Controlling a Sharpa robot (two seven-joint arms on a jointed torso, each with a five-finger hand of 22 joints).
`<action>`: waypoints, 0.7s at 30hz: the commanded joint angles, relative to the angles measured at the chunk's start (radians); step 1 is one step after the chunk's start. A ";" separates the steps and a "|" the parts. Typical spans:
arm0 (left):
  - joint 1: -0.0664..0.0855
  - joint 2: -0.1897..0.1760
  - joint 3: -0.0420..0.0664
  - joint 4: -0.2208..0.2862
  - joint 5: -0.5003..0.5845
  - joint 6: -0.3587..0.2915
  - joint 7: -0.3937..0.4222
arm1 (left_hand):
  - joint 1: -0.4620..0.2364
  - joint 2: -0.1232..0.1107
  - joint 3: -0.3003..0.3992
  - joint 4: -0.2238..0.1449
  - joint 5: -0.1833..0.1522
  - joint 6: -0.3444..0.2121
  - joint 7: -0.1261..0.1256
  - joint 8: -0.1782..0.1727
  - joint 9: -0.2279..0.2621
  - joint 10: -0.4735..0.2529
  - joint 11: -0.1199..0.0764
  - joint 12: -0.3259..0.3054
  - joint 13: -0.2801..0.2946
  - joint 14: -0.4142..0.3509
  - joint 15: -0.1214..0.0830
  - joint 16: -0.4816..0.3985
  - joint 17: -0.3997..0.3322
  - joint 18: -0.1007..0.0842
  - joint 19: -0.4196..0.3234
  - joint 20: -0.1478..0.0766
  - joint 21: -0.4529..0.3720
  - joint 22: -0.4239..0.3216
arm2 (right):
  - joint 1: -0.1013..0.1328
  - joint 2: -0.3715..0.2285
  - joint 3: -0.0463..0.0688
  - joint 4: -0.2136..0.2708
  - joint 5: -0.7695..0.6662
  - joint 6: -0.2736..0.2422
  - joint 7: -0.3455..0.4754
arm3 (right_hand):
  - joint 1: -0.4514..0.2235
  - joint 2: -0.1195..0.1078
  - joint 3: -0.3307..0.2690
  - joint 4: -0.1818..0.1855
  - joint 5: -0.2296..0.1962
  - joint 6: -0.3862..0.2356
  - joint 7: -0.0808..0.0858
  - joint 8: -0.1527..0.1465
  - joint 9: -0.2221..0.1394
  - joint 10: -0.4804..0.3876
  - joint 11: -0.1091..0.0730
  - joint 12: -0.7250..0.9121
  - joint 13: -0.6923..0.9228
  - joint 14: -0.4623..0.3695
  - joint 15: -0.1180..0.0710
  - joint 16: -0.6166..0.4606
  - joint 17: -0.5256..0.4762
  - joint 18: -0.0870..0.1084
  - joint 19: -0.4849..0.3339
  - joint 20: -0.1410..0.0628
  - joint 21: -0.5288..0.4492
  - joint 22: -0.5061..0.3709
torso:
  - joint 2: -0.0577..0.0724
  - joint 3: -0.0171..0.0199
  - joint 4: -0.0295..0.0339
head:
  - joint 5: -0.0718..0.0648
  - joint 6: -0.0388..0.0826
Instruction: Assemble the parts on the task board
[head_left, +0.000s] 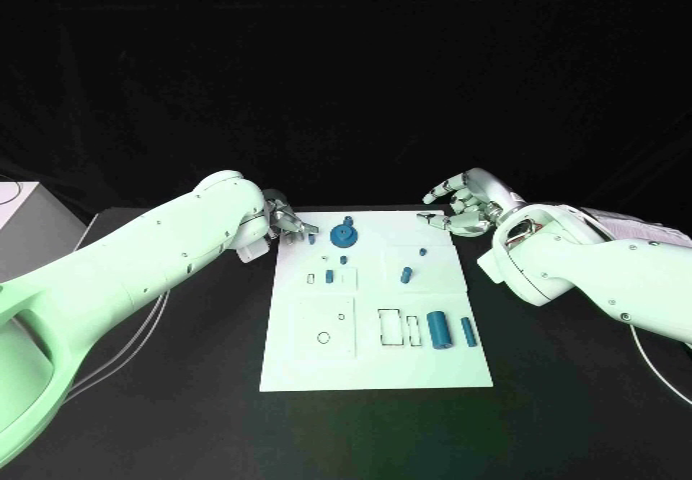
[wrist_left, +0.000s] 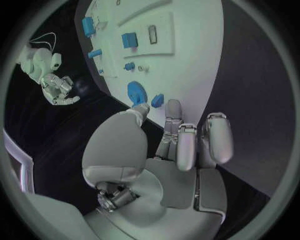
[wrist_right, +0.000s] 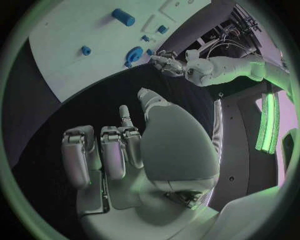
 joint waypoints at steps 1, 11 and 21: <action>0.003 0.007 -0.002 -0.005 0.011 0.021 0.002 | 0.009 -0.003 0.007 -0.001 0.005 -0.006 0.000 0.004 0.001 0.001 -0.008 0.004 -0.001 0.074 -0.008 0.006 0.176 -0.005 0.007 -0.002 0.005 0.001 | 0.001 0.000 0.001 0.003 -0.010 -0.001 0.010 | -0.006 0.001 -0.001 -0.003 0.003 -0.002 -0.003 0.006 0.002 0.051 0.001 -0.005 0.211 0.104 0.002 0.002 0.256 -0.014 0.105 0.006 0.002 0.263 | 0.001 -0.0003 -0.0007 | -0.001 -0.002; 0.003 0.013 -0.007 -0.016 0.021 0.010 0.005 | 0.012 -0.002 0.008 -0.001 0.005 -0.007 0.000 0.004 0.002 0.001 -0.008 0.004 -0.001 0.075 -0.008 0.006 0.176 -0.006 0.008 -0.002 0.005 0.002 | 0.001 0.000 0.002 0.006 -0.013 -0.001 0.009 | -0.006 0.001 -0.001 -0.003 0.003 -0.002 -0.003 0.006 0.002 0.051 0.001 -0.005 0.211 0.104 0.002 0.002 0.256 -0.014 0.105 0.006 0.002 0.263 | 0.001 0.0003 -0.0004 | -0.006 -0.008; 0.003 0.013 -0.008 -0.014 0.034 -0.010 0.013 | 0.046 0.016 0.033 -0.001 0.004 -0.010 -0.002 0.007 0.013 0.000 -0.010 0.004 -0.005 0.075 -0.009 0.008 0.178 -0.006 0.007 -0.002 0.007 0.004 | 0.001 0.003 0.002 0.004 -0.015 0.000 0.007 | -0.006 0.000 0.000 -0.003 0.006 -0.002 -0.003 0.006 0.002 0.053 0.001 -0.004 0.212 0.104 0.002 0.002 0.257 -0.014 0.105 0.006 0.002 0.263 | 0.000 0.0006 0.0007 | -0.005 -0.013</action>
